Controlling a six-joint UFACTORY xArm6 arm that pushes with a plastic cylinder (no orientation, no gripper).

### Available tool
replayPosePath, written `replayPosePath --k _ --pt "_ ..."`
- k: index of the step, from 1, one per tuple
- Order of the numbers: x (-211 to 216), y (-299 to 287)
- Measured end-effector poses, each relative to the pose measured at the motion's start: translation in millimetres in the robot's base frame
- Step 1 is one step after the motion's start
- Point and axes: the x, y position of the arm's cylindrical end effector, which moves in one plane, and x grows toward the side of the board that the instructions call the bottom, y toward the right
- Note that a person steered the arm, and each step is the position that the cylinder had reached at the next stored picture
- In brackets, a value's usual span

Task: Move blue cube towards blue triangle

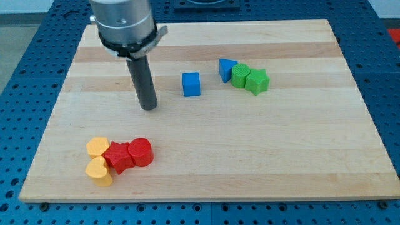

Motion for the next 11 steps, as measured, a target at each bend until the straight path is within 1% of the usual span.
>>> replayPosePath --k 1,2,3,4,5,6,7,8,9,10,11 --pt "-19 12" --pt "-36 38" --pt "-59 77" --pt "-60 84" --pt "-63 134" --pt "-63 139" --pt "-62 137" --pt "-41 102" --pt "-18 100" --pt "5 132" --pt "1 152"
